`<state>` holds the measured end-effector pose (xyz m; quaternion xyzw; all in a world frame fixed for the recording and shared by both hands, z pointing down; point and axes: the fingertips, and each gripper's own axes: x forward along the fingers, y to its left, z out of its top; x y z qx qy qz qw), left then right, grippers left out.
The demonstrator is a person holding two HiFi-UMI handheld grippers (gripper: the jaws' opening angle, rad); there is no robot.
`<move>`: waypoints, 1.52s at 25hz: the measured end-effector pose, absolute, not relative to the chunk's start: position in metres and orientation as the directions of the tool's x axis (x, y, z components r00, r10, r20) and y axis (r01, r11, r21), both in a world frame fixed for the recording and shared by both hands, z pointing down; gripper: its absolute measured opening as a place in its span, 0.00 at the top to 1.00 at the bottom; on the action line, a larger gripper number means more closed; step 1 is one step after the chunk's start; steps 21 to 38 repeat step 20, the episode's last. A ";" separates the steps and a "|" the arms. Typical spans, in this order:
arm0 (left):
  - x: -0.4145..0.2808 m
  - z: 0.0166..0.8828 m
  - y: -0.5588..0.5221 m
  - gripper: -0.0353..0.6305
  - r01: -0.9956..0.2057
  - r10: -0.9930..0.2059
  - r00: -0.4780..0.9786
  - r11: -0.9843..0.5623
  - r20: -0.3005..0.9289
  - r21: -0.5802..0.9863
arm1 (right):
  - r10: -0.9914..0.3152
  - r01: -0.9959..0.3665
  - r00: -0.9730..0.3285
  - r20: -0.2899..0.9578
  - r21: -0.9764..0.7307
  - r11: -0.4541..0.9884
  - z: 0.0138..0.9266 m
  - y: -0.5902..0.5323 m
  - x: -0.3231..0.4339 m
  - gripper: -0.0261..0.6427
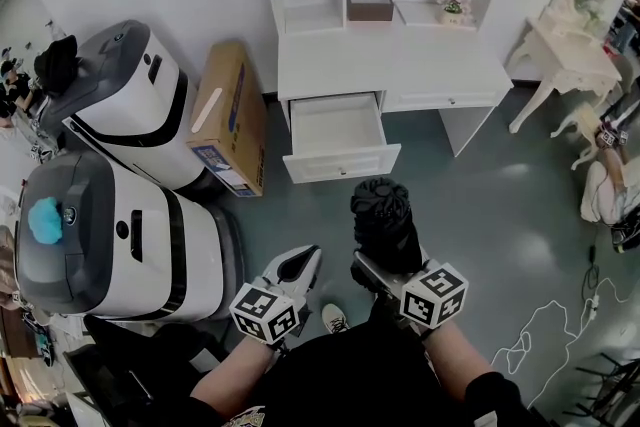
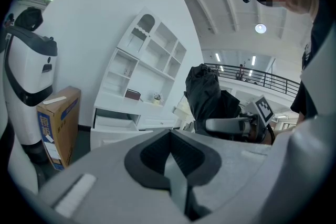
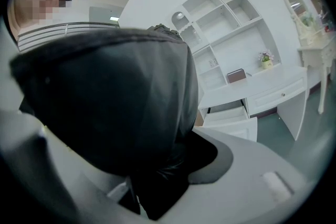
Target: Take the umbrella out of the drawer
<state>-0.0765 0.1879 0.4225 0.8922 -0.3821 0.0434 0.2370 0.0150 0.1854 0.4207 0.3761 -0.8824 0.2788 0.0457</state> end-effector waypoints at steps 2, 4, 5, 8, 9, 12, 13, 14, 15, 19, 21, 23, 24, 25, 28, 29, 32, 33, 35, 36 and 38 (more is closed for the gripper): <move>-0.078 0.422 0.188 0.95 -0.705 -0.663 0.702 -0.594 0.260 0.388 | -0.636 -0.687 -0.715 0.290 -0.460 0.563 0.421 0.184 0.013 0.55; -0.079 0.422 0.187 0.95 -0.708 -0.666 0.699 -0.591 0.260 0.387 | -0.634 -0.685 -0.718 0.289 -0.460 0.565 0.420 0.183 0.013 0.55; -0.079 0.422 0.187 0.95 -0.709 -0.667 0.698 -0.589 0.261 0.388 | -0.633 -0.684 -0.718 0.289 -0.460 0.566 0.420 0.183 0.013 0.55; -0.079 0.423 0.188 0.95 -0.710 -0.668 0.696 -0.586 0.262 0.390 | -0.635 -0.684 -0.717 0.288 -0.462 0.564 0.420 0.181 0.015 0.55; -0.079 0.424 0.188 0.95 -0.710 -0.668 0.696 -0.586 0.263 0.391 | -0.636 -0.685 -0.716 0.288 -0.463 0.562 0.420 0.181 0.015 0.55; -0.078 0.425 0.190 0.95 -0.707 -0.665 0.699 -0.588 0.264 0.391 | -0.637 -0.687 -0.715 0.290 -0.464 0.560 0.422 0.182 0.015 0.55; -0.078 0.425 0.190 0.95 -0.707 -0.663 0.700 -0.590 0.264 0.391 | -0.637 -0.687 -0.714 0.290 -0.464 0.559 0.422 0.183 0.016 0.55; -0.077 0.425 0.190 0.95 -0.706 -0.662 0.701 -0.591 0.264 0.390 | -0.638 -0.688 -0.713 0.290 -0.464 0.558 0.422 0.184 0.016 0.55; -0.077 0.425 0.190 0.95 -0.705 -0.662 0.702 -0.593 0.264 0.389 | -0.639 -0.688 -0.713 0.290 -0.465 0.557 0.423 0.184 0.016 0.55; -0.074 0.423 0.192 0.95 -0.704 -0.659 0.704 -0.596 0.264 0.386 | -0.639 -0.689 -0.712 0.291 -0.466 0.555 0.422 0.186 0.019 0.55; -0.073 0.423 0.192 0.95 -0.703 -0.659 0.704 -0.597 0.264 0.386 | -0.639 -0.689 -0.712 0.291 -0.465 0.556 0.421 0.187 0.020 0.55; -0.073 0.423 0.192 0.95 -0.703 -0.659 0.704 -0.597 0.264 0.386 | -0.639 -0.689 -0.712 0.291 -0.465 0.556 0.421 0.187 0.020 0.55; -0.073 0.423 0.192 0.95 -0.703 -0.659 0.704 -0.597 0.264 0.386 | -0.639 -0.689 -0.712 0.291 -0.465 0.556 0.421 0.187 0.020 0.55; -0.073 0.423 0.192 0.95 -0.703 -0.659 0.704 -0.597 0.264 0.386 | -0.639 -0.689 -0.712 0.291 -0.465 0.556 0.421 0.187 0.020 0.55; -0.073 0.423 0.192 0.95 -0.703 -0.659 0.704 -0.597 0.264 0.386 | -0.639 -0.689 -0.712 0.291 -0.465 0.556 0.421 0.187 0.020 0.55; -0.073 0.423 0.192 0.95 -0.703 -0.659 0.704 -0.597 0.264 0.386 | -0.639 -0.689 -0.712 0.291 -0.465 0.556 0.421 0.187 0.020 0.55; -0.073 0.423 0.192 0.95 -0.703 -0.659 0.704 -0.597 0.264 0.386 | -0.639 -0.689 -0.712 0.291 -0.465 0.556 0.421 0.187 0.020 0.55; -0.073 0.423 0.192 0.95 -0.703 -0.659 0.704 -0.597 0.264 0.386 | -0.639 -0.689 -0.712 0.291 -0.465 0.556 0.421 0.187 0.020 0.55; -0.073 0.423 0.192 0.95 -0.703 -0.659 0.704 -0.597 0.264 0.386 | -0.639 -0.689 -0.712 0.291 -0.465 0.556 0.421 0.187 0.020 0.55; -0.073 0.423 0.192 0.95 -0.703 -0.659 0.704 -0.597 0.264 0.386 | -0.639 -0.689 -0.712 0.291 -0.465 0.556 0.421 0.187 0.020 0.55; -0.073 0.423 0.192 0.95 -0.703 -0.659 0.704 -0.597 0.264 0.386 | -0.639 -0.689 -0.712 0.291 -0.465 0.556 0.421 0.187 0.020 0.55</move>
